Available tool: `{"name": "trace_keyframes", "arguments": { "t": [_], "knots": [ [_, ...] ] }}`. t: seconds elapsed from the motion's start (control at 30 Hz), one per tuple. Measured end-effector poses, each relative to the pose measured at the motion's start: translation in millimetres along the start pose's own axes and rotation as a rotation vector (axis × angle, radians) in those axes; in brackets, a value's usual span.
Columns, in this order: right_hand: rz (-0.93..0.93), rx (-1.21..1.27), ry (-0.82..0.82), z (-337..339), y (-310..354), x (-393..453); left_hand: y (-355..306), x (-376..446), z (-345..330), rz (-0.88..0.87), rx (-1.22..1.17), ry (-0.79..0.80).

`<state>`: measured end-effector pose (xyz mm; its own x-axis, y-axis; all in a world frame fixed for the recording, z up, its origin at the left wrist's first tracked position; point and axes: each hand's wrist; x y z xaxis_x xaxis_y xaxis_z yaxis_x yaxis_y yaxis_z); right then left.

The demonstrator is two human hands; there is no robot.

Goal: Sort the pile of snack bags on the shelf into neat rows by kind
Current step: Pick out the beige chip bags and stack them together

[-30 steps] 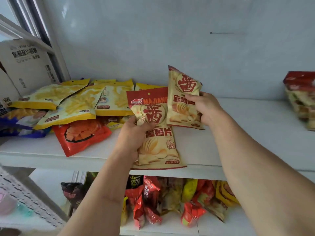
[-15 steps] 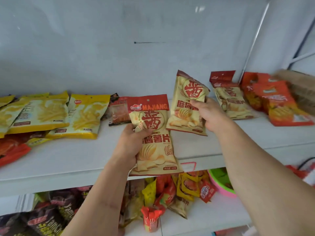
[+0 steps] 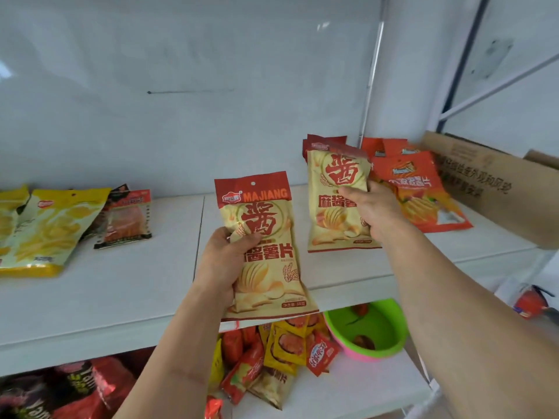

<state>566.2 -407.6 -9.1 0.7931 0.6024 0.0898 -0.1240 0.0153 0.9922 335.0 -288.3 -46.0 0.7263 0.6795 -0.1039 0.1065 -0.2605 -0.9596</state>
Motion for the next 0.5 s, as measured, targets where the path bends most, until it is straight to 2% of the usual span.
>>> {"name": "trace_keyframes", "arguments": {
  "t": [0.27,0.5],
  "knots": [
    [0.017,-0.106,-0.041,43,-17,27,5,32,-48,-0.009,0.031,0.075],
    [-0.033,-0.124,0.019,56,-34,66,14,47,-82,0.007,0.041,0.031]
  ]
}}
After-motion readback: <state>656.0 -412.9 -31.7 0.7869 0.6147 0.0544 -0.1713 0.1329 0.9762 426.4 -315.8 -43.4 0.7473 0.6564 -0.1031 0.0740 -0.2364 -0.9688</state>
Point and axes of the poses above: each hand's wrist, its own x-axis towards the middle knuckle, its own z-axis out of the back of the hand, y = z × x, and after that the axes turned 9 degrees about y, right-handed
